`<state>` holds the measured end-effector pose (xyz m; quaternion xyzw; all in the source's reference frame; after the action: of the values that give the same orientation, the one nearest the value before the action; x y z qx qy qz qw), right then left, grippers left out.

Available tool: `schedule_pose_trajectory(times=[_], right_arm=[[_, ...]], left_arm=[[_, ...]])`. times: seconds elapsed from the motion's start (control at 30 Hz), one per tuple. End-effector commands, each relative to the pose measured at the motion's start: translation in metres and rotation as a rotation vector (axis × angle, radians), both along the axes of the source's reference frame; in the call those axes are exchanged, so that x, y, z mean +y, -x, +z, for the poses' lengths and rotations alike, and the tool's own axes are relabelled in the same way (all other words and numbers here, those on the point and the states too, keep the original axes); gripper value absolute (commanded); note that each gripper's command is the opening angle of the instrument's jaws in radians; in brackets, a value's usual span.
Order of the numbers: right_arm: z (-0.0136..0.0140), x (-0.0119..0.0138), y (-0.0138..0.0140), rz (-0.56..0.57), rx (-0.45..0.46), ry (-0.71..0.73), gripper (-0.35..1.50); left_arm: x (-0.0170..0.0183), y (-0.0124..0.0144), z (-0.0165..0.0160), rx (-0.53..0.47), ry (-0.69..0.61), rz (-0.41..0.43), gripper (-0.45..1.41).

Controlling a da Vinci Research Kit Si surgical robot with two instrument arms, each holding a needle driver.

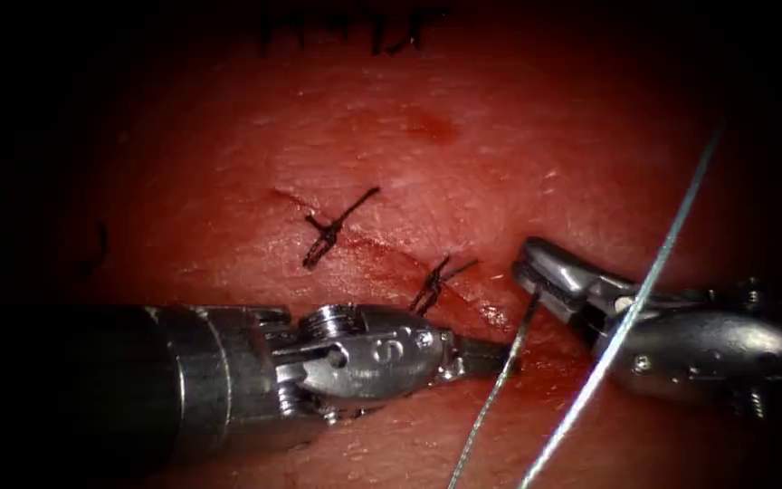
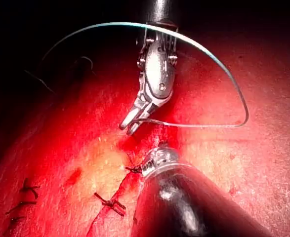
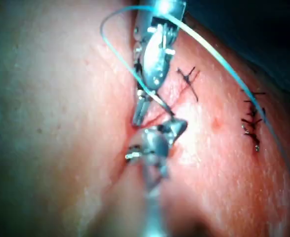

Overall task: Wound Closure
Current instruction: Right hand throws needle into the skin above the incision

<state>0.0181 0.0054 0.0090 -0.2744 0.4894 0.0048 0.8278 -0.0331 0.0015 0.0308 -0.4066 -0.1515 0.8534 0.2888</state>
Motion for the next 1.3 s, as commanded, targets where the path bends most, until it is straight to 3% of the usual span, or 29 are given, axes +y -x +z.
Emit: schedule_pose_trajectory(times=[0.03, 0.3, 0.83, 1.3], right_arm=[[0.0006, 0.0004, -0.0004, 0.014, 0.014, -0.022, -0.35], [0.0015, 0.0027, 0.0006, 0.113, 0.115, -0.217, -0.35], [0.0015, 0.0056, 0.0013, 0.255, 0.246, -0.455, -0.35], [0.0018, 0.0063, 0.0014, 0.354, 0.303, -0.641, -0.35]], left_arm=[[-0.0003, 0.0007, 0.0008, -0.002, 0.000, 0.004, -0.45], [-0.0009, -0.0001, 0.0012, 0.002, -0.002, 0.025, -0.45], [-0.0020, -0.0007, 0.0022, 0.012, -0.003, 0.052, -0.45], [-0.0021, -0.0013, 0.0025, 0.012, -0.001, 0.059, -0.45]])
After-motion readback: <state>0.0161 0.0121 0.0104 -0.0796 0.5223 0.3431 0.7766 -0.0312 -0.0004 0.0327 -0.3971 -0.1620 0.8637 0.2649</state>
